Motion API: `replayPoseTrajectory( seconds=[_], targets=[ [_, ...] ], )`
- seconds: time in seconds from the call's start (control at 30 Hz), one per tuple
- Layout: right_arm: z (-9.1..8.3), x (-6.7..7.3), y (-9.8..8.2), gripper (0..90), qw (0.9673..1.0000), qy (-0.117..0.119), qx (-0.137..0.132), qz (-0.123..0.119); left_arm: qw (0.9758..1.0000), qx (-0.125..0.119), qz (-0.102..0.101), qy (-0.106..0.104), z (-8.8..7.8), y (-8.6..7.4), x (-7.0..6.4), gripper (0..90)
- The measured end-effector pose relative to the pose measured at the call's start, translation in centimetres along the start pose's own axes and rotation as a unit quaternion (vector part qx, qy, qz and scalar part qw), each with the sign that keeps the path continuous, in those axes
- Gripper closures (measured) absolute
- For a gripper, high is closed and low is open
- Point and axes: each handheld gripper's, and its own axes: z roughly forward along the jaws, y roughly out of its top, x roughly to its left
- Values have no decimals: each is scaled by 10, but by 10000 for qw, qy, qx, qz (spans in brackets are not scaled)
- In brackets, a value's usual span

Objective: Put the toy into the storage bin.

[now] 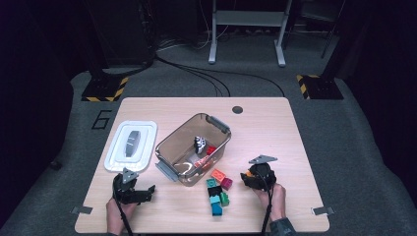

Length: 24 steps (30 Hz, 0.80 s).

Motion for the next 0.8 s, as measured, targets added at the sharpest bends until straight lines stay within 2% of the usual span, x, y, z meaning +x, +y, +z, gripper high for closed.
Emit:
replayPoseTrajectory(
  seconds=[0.5, 0.53, 0.63, 0.73, 0.77, 0.8],
  targets=[
    [1, -11, 26, 586, 9998, 29, -220, -24, 10000, 2, 6, 2, 0, 0, 0, 23],
    [1, -13, 28, 586, 9996, 39, -266, -99, 10000, 2, 9, 3, 0, 0, 0, 23],
    [1, -14, 33, 586, 9995, 28, -298, -37, 10000, 0, 2, 2, 0, 0, 0, 23],
    [1, -18, 38, 586, 9992, 33, -393, -112, 10000, -3, -13, 6, 0, 0, 0, 23],
    [1, -17, 39, 586, 9994, 39, -356, 10, 10000, 0, 6, 3, 0, 0, 0, 23],
    [3, -19, 40, 586, 9990, 30, -449, -85, 10000, 1, 3, -1, 0, 0, 0, 23]
  ],
)
